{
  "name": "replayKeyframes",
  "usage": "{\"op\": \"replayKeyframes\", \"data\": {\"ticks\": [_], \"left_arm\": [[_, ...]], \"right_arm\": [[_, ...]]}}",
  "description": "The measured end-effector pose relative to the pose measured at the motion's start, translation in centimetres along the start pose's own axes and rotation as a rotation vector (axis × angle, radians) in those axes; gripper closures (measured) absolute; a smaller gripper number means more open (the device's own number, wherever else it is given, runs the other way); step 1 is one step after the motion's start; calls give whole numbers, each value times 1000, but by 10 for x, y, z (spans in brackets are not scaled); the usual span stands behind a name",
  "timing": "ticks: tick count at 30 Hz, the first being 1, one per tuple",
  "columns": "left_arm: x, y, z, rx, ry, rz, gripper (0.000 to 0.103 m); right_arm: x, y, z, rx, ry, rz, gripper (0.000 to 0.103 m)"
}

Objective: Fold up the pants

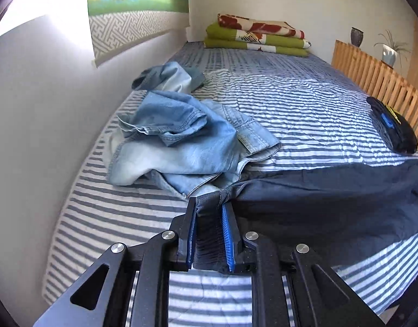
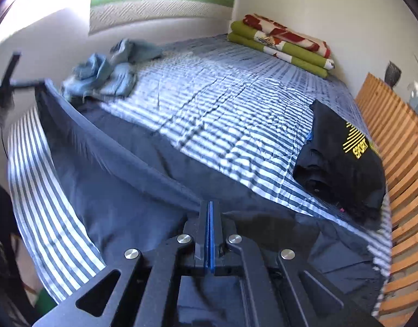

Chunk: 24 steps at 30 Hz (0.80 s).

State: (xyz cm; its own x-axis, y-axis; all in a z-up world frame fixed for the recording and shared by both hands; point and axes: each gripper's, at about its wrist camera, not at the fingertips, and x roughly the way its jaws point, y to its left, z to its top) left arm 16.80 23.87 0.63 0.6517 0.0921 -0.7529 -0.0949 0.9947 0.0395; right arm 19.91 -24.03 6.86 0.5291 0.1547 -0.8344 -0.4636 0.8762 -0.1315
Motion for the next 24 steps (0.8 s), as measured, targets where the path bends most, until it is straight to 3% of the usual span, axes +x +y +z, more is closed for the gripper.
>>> {"op": "replayKeyframes", "data": {"ticks": [5, 8, 10, 12, 15, 19, 21, 24], "left_arm": [[-81, 9, -21, -64, -129, -35, 85], [-122, 12, -36, -88, -167, -97, 85], [-127, 4, -32, -41, -150, -49, 86], [-114, 3, -21, -26, -110, -7, 86], [-75, 9, 1, -67, -55, -49, 86], [0, -5, 18, 52, 49, 58, 87], [24, -6, 15, 69, 88, 55, 87], [43, -2, 4, 57, 120, 59, 87]], "right_arm": [[-51, 4, -8, 31, -101, 14, 103], [-88, -3, -23, 77, -143, -14, 103], [-106, -7, -26, 95, -174, -32, 103], [-108, -13, -19, 102, -194, -104, 103], [-86, -30, -2, 135, -174, -103, 103], [-21, -31, 13, 109, -75, 51, 103], [3, -12, 11, 53, -1, 155, 103], [20, 21, 3, -81, 58, 214, 101]]}}
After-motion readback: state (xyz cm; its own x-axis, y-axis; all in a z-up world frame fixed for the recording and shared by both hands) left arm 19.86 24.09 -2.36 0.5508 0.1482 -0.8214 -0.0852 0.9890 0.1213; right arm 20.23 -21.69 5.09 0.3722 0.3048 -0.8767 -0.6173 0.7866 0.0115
